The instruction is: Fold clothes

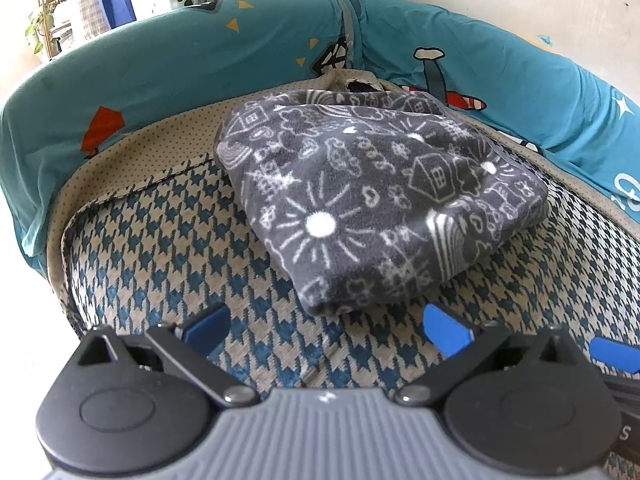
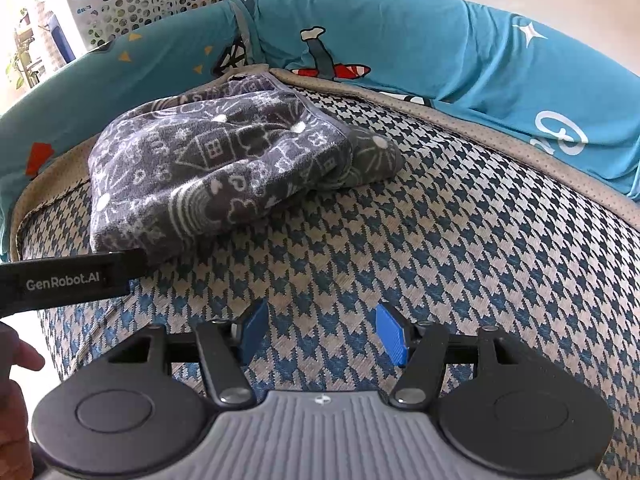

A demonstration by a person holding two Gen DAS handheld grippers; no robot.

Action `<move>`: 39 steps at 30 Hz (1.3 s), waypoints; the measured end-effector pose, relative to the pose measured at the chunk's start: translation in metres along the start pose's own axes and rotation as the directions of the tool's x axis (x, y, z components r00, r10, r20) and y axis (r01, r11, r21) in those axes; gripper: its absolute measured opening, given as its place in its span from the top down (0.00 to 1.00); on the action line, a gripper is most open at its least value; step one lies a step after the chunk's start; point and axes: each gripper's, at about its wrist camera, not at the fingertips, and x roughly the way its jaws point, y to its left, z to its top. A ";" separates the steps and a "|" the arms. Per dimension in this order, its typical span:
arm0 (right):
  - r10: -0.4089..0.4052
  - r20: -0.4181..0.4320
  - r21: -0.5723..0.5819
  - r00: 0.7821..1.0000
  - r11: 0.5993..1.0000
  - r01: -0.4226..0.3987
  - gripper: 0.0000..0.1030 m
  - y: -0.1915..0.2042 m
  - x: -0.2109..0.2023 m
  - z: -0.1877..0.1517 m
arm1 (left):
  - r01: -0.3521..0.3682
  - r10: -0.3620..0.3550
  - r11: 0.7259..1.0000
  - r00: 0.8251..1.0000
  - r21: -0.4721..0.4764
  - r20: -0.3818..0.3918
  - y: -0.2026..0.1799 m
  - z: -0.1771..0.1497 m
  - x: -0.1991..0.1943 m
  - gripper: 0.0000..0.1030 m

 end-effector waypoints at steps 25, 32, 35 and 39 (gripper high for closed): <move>0.003 -0.007 0.018 1.000 1.000 -0.003 0.43 -0.002 0.001 0.000 | 0.007 -0.007 1.000 1.000 0.003 0.017 -0.002 0.001 -0.001 0.00; 0.006 -0.010 0.017 1.000 1.000 -0.006 0.43 -0.003 0.001 -0.001 | 0.005 -0.005 1.000 1.000 0.004 0.019 -0.003 0.001 -0.002 0.00; 0.006 -0.013 0.019 1.000 1.000 -0.006 0.43 -0.003 0.001 -0.001 | 0.006 -0.006 1.000 1.000 0.006 0.017 -0.003 0.001 -0.002 0.00; 0.002 -0.015 0.024 1.000 1.000 -0.002 0.43 -0.004 0.001 -0.001 | 0.002 -0.002 1.000 1.000 0.011 0.012 -0.005 0.000 -0.001 0.00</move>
